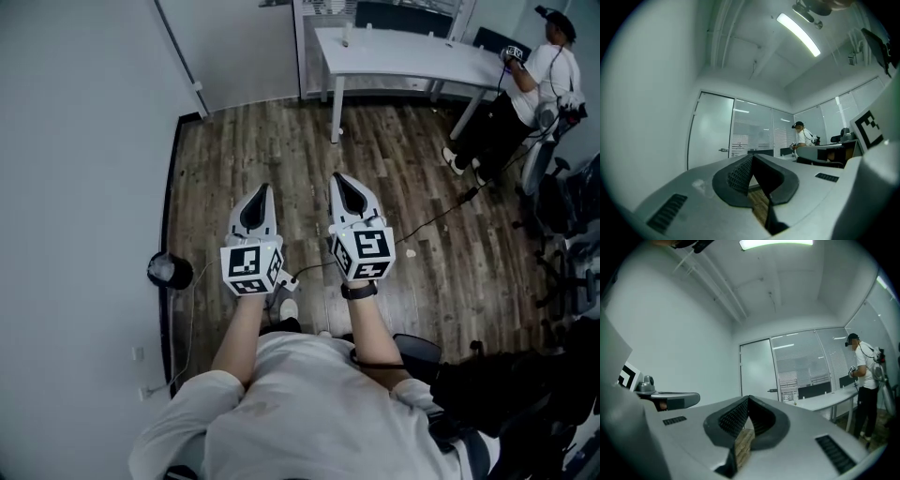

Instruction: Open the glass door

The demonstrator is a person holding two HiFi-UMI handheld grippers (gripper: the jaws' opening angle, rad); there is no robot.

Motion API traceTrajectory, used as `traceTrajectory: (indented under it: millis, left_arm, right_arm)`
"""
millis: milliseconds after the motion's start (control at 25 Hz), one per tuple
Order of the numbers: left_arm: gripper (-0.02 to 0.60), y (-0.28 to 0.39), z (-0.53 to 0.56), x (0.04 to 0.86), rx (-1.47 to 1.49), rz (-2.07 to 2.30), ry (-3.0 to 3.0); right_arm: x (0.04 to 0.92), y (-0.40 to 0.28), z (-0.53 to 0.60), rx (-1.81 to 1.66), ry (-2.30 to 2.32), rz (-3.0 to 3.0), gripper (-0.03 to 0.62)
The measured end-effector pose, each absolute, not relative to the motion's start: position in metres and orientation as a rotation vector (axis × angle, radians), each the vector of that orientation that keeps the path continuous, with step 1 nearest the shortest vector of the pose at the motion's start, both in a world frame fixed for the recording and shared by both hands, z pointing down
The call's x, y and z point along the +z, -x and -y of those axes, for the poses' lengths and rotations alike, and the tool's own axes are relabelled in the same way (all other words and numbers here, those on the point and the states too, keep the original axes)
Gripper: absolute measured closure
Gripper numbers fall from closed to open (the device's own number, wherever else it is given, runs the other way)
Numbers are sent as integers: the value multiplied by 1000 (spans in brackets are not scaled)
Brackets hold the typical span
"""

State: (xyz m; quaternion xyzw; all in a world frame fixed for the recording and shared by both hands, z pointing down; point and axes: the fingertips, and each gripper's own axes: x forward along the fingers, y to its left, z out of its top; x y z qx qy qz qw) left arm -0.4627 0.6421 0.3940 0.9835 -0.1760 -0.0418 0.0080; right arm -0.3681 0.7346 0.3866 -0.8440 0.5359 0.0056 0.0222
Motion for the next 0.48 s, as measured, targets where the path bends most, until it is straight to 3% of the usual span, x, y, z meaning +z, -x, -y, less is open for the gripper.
traceTrajectory:
  millis: [480]
  left_arm:
    - [580, 465, -511, 387, -228, 546, -3056]
  right_arm:
    - [368, 386, -592, 113, 2511, -1747, 592]
